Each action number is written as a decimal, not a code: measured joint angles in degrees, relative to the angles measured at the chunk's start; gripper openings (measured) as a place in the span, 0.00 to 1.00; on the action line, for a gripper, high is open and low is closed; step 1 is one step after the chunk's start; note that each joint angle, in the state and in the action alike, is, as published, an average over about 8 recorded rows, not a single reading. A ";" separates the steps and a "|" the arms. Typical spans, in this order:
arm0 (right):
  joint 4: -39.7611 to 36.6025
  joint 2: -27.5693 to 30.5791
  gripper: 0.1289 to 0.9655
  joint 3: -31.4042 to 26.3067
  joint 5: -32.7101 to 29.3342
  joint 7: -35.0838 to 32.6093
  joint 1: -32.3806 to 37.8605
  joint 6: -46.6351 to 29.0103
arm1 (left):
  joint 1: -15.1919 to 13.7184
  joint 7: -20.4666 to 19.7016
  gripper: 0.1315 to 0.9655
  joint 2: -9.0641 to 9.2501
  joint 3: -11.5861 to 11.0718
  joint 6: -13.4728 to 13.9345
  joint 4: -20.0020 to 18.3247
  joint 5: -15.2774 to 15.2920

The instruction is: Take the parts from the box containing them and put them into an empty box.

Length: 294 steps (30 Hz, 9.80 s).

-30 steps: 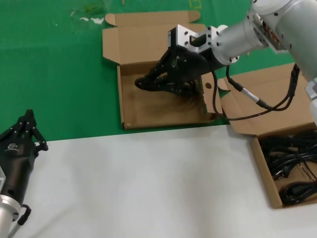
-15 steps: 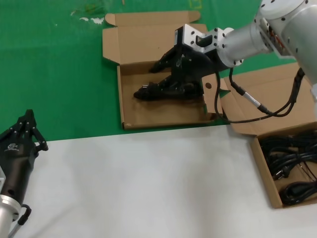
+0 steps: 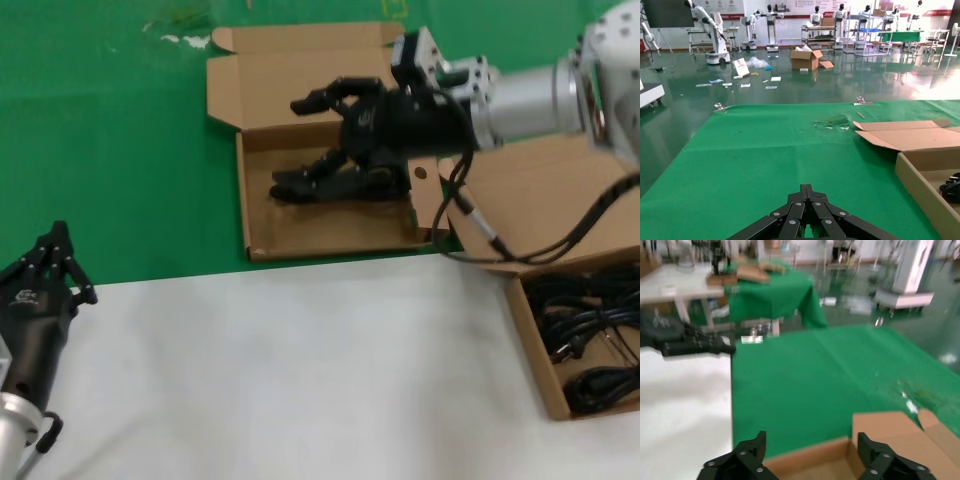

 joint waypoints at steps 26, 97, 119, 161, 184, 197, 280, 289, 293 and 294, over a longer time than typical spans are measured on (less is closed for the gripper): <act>20.10 3.42 0.94 5.55 5.08 4.68 -17.81 9.74 | 0.00 0.00 0.10 0.00 0.00 0.00 0.00 0.00; 72.22 4.95 1.00 21.09 13.91 14.10 -73.17 65.28 | 0.00 0.02 1.00 0.00 0.00 0.00 0.00 -0.02; 72.22 4.95 1.00 21.09 13.92 14.09 -73.17 65.28 | 0.00 0.02 1.00 0.00 0.00 0.00 0.00 -0.02; 72.22 4.95 1.00 21.09 13.91 14.09 -73.17 65.28 | 0.00 0.02 1.00 0.00 0.00 0.00 0.00 -0.02; 72.22 4.95 1.00 21.09 13.91 14.09 -73.17 65.28 | 0.00 0.02 1.00 0.00 0.00 0.00 0.00 -0.02; 72.22 4.95 1.00 21.09 13.91 14.09 -73.17 65.28 | 0.00 0.02 1.00 0.00 0.00 0.00 0.00 -0.02; 72.22 4.95 1.00 21.09 13.91 14.09 -73.17 65.28 | 0.00 0.02 1.00 0.00 0.00 0.00 0.00 -0.02; 72.22 4.95 1.00 21.09 13.91 14.09 -73.17 65.28 | 0.00 0.02 1.00 0.00 0.00 0.00 0.00 -0.02; 72.22 4.95 1.00 21.09 13.91 14.09 -73.17 65.28 | 0.00 0.02 1.00 0.00 0.00 0.00 0.00 -0.02; 72.22 4.95 1.00 21.09 13.91 14.09 -73.17 65.28 | 0.00 0.02 1.00 0.00 0.00 0.00 0.00 -0.02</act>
